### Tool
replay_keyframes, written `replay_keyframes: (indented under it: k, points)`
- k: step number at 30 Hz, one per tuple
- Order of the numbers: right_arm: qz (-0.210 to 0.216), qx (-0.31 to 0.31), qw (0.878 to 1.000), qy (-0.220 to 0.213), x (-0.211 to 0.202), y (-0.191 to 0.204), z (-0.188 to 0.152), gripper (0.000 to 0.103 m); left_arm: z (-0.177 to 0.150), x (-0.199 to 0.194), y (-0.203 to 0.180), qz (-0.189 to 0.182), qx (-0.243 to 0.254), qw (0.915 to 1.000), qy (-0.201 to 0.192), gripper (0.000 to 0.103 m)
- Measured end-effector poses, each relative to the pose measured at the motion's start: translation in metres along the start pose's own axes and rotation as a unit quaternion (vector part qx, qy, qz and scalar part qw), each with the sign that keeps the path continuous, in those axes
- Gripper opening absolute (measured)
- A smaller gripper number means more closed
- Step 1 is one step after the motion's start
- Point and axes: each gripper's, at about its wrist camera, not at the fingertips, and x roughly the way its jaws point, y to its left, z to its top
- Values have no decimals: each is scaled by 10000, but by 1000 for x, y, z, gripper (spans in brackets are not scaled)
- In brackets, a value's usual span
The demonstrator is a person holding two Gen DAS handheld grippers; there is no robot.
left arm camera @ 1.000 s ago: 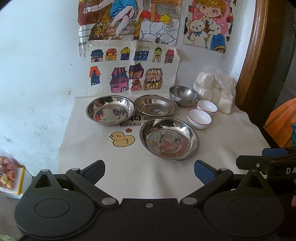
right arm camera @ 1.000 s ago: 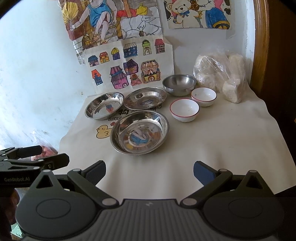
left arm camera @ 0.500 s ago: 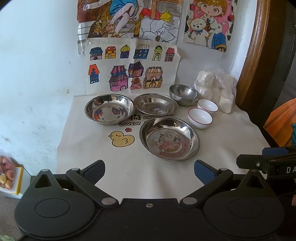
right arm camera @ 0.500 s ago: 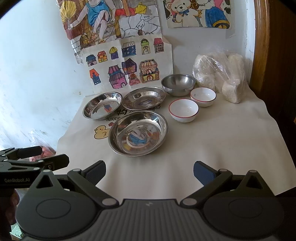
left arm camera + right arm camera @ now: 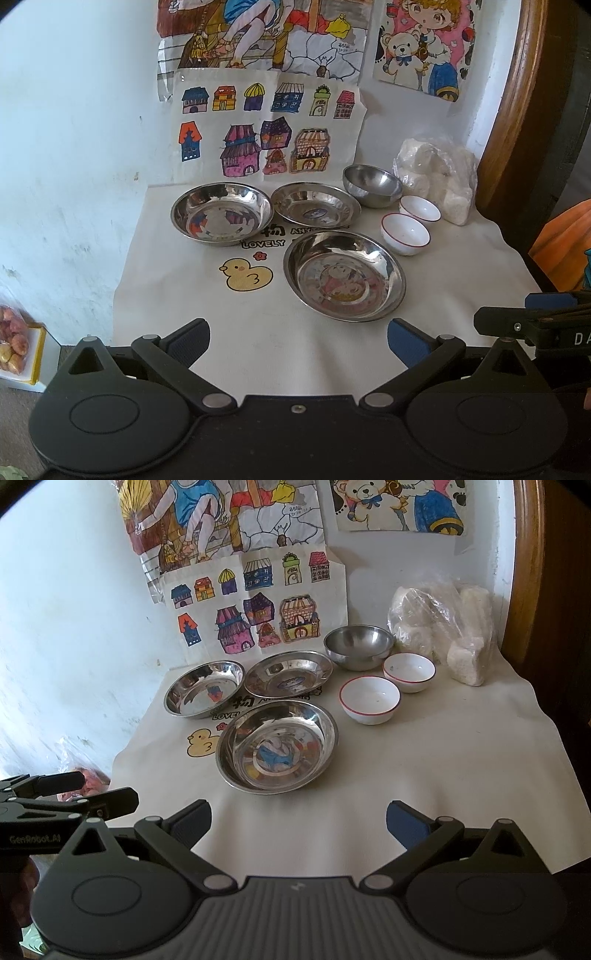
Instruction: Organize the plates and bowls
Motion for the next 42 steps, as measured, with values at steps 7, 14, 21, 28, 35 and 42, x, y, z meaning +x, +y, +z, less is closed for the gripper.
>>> replay_keyframes:
  k: [7,14,21,28,35,42]
  points:
    - [-31,20,10000,58,3,-2,2,103,3,6,1,-29,1,10000,61,102]
    - [-31,25,9999,137,7,-5,3,103,5,13,-1,-15,-21,9999,156,102]
    - [-4,43,9997,260,15,-12,5,103,7,22,-3,17,-28,9995,311,102]
    - [91,35,9987,493,30,-24,8,103,7,48,-3,315,-249,9956,852,102]
    - [184,-18,9974,695,50,-49,23,103,10,90,5,961,-805,9796,1570,102]
    - [365,-279,9959,784,77,-86,54,103,31,121,-5,1257,-1303,9696,1646,102]
